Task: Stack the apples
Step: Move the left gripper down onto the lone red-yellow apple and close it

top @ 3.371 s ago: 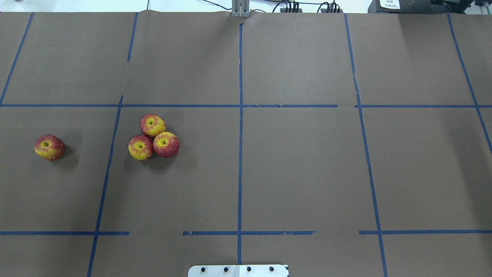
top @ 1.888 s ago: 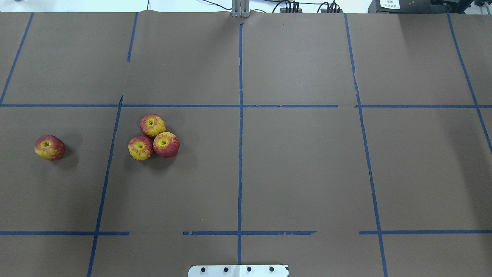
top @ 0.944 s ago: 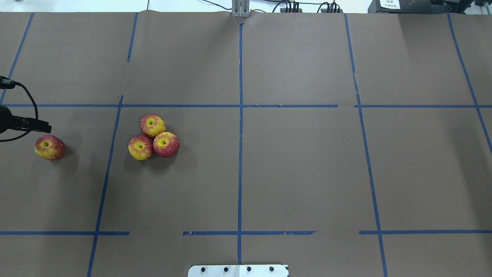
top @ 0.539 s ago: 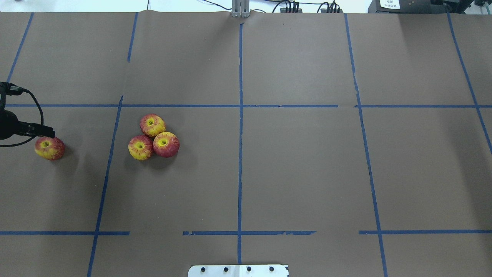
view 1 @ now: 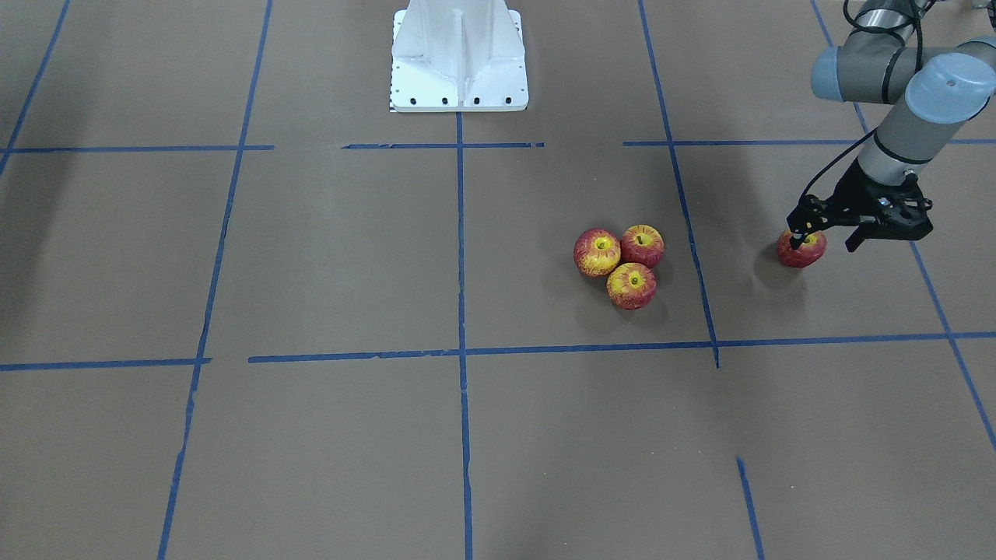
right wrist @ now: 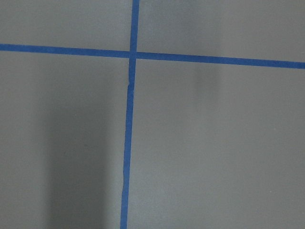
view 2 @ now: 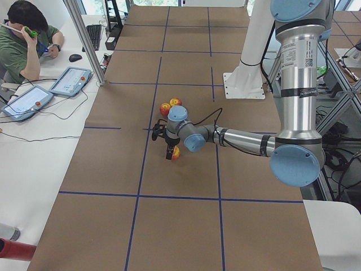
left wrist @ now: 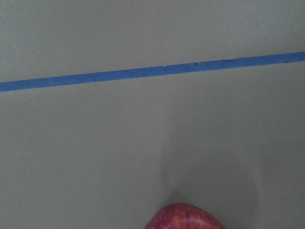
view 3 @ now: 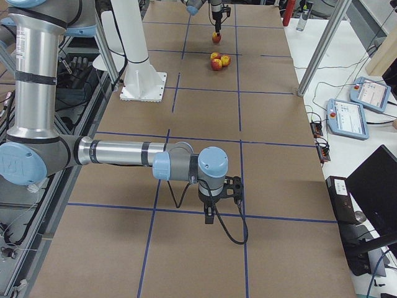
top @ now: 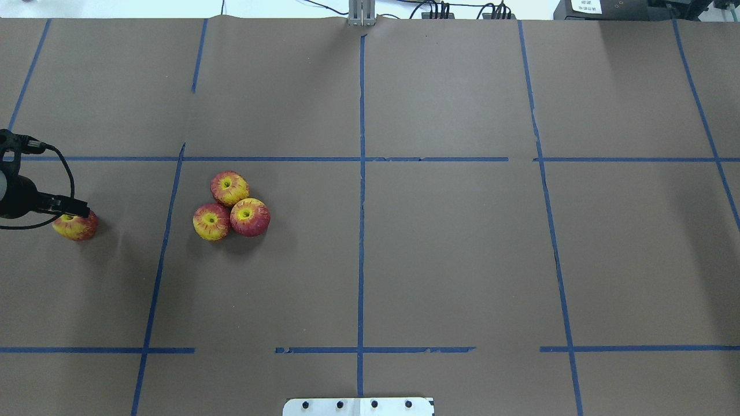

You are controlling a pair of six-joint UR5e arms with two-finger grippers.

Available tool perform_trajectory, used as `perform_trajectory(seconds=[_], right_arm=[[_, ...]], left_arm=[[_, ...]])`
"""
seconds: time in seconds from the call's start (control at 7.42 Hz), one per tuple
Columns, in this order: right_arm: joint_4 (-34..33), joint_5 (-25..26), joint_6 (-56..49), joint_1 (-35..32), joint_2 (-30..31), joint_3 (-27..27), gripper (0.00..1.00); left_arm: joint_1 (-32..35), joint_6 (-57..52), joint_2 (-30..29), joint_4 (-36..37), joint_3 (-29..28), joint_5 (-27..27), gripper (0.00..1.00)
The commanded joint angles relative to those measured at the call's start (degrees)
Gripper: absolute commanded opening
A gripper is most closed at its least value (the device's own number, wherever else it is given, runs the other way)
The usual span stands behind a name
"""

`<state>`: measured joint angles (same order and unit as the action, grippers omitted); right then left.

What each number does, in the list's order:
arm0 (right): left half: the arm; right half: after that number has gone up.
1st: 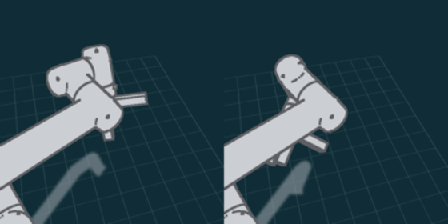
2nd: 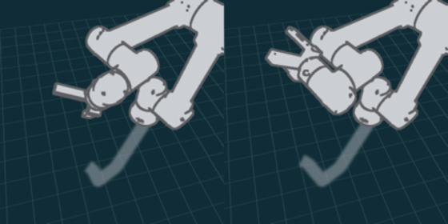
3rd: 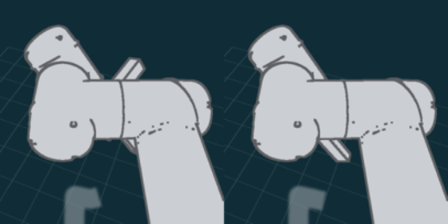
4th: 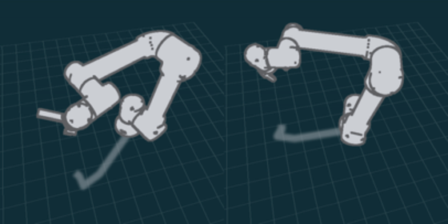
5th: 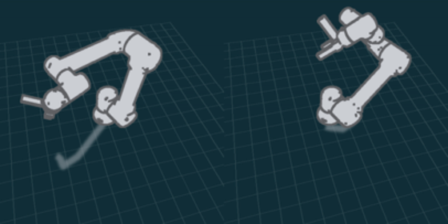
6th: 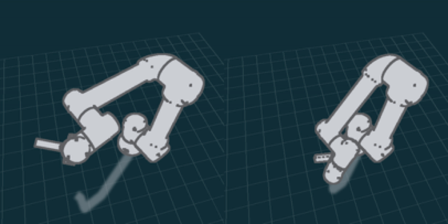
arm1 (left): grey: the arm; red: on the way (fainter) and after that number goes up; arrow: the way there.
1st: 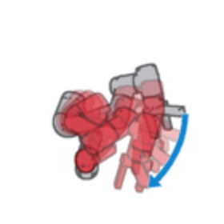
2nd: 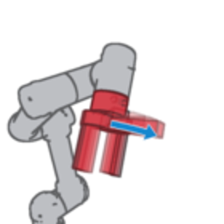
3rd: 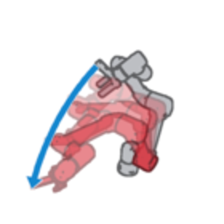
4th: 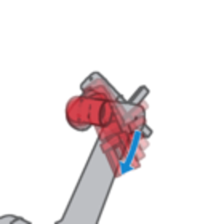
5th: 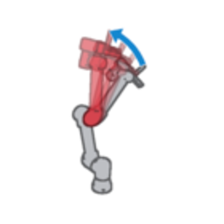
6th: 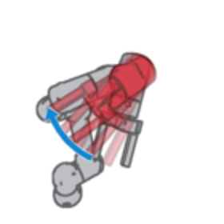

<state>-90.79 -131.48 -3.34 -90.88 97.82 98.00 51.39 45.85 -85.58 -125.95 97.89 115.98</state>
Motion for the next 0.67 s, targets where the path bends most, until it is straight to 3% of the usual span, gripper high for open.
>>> perform_trajectory(seconds=[0.0, 0.54], right_arm=[[0.0, 0.0, 0.0, 0.0, 0.0, 0.0, 1.0], [0.0, 0.0, 0.0, 0.0, 0.0, 0.0, 1.0]], left_arm=[[-1.11, 0.03, -0.12, 0.0, -0.25, 0.03, 1.0], [-2.26, 0.03, -0.21, 0.0, -2.27, 0.21, 1.0]])
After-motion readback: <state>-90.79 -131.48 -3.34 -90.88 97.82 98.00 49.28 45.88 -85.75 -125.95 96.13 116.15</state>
